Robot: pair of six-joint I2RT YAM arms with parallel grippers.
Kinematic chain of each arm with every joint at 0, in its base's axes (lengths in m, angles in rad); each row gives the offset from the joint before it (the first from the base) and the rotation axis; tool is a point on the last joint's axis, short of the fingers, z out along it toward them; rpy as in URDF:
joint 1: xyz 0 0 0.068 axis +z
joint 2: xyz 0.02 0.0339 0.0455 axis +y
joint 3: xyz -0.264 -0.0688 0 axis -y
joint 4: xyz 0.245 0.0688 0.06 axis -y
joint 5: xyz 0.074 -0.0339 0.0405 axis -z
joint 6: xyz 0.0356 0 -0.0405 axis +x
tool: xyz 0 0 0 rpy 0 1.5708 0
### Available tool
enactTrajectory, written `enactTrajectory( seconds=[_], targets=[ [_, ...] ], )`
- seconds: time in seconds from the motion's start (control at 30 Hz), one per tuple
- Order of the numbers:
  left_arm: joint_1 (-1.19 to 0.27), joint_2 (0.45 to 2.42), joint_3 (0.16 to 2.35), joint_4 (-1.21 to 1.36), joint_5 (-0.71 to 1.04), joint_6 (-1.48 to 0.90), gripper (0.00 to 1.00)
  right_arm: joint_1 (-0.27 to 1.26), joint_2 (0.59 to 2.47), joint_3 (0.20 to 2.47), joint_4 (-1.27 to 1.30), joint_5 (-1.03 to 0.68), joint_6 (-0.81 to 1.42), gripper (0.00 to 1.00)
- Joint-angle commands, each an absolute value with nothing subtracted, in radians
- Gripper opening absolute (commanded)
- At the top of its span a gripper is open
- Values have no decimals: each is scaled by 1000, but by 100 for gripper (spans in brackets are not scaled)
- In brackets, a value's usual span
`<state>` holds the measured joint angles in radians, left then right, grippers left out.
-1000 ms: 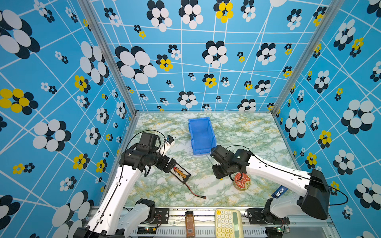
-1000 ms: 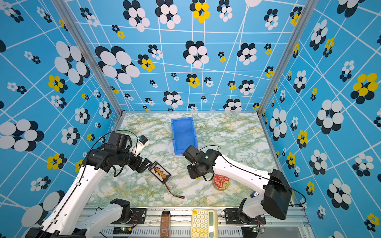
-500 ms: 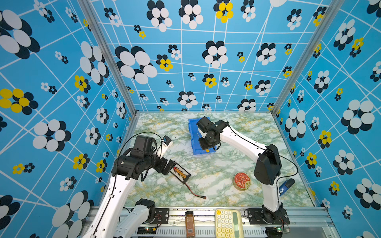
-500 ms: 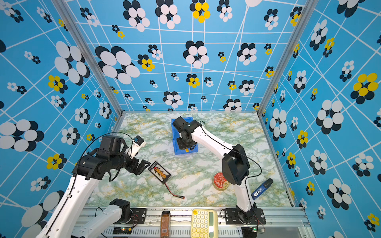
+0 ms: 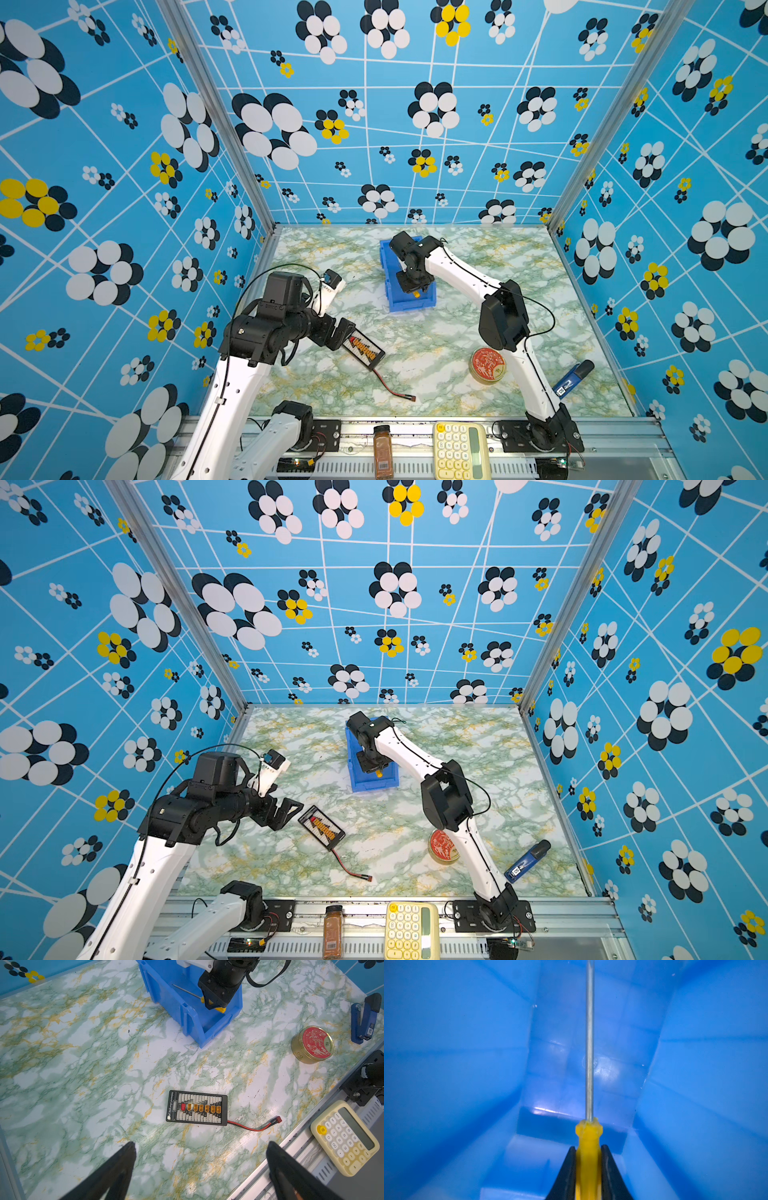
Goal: Put the screwdriver in the bin
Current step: 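Lift the screwdriver with the right gripper and carry it over the blue bin, then lower the screwdriver into the blue bin and open the right gripper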
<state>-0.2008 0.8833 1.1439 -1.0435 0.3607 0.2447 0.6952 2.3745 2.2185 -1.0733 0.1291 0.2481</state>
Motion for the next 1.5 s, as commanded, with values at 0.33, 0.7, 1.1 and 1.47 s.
enactTrajectory(
  seconds=[0.33,0.7,1.1,1.47],
  targets=[
    [-175,879,1131,-1020,424,205,99,696,2433,2175,-946,172,250,24],
    [-163,876,1124,-1020,430,199,99,695,2456,2177,-930,153,258,26],
    [-145,872,1117,-1020,442,193,99,696,2416,2164,-931,158,253,26],
    [-146,886,1120,-1019,453,193,99,696,2344,2237,-955,171,252,34]
  ],
)
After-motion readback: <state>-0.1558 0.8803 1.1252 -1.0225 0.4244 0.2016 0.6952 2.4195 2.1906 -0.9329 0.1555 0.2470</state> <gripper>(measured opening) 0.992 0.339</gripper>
